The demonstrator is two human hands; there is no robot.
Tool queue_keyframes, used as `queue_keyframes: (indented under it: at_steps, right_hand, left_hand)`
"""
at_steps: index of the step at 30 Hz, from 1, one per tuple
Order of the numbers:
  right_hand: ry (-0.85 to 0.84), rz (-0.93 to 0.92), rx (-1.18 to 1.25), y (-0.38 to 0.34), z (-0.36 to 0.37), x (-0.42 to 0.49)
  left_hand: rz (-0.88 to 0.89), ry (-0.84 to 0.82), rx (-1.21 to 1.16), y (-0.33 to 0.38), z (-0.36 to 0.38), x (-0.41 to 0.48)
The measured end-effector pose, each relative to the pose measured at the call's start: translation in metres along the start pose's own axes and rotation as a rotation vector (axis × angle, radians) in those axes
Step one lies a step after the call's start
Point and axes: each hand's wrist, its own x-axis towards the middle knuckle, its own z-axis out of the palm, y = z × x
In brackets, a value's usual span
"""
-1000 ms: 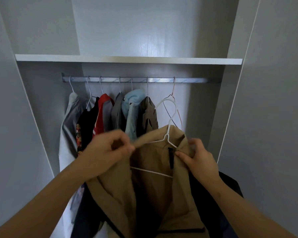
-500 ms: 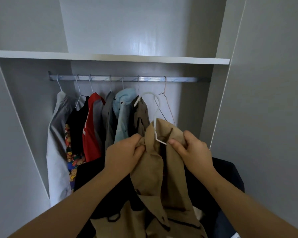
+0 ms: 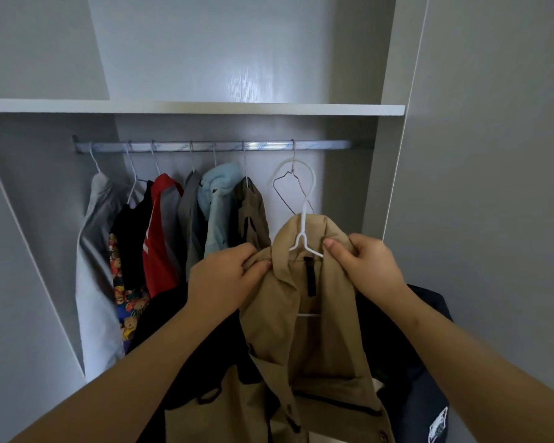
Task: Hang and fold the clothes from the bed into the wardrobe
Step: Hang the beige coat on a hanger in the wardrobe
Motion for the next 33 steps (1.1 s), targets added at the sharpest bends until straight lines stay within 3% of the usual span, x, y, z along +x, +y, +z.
queue_keyframes:
  at_steps: [2,6,9,17,24,33]
  right_hand:
    - [-0.001,0.034,0.021,0.006,-0.005,-0.001]
    - [0.041,0.120,0.027,0.030,-0.023,-0.011]
    - [0.033,0.196,-0.014,0.052,-0.037,-0.023]
    - [-0.030,0.360,-0.138,0.091,-0.052,-0.045]
    - [0.024,0.443,0.088,0.104,-0.053,-0.049]
    - [-0.046,0.522,0.330,0.087,-0.025,-0.029]
  left_hand:
    - [0.008,-0.017,-0.057,0.007,0.006,-0.002]
    - [0.087,-0.231,-0.225,0.013,0.014,0.000]
    - [0.044,-0.324,-0.338,0.016,0.024,-0.001]
    - [-0.292,-0.384,-0.549,0.037,0.049,-0.001]
    - [-0.449,-0.382,-0.659,0.045,0.063,-0.005]
    - [-0.521,-0.345,-0.645,0.027,0.078,0.020]
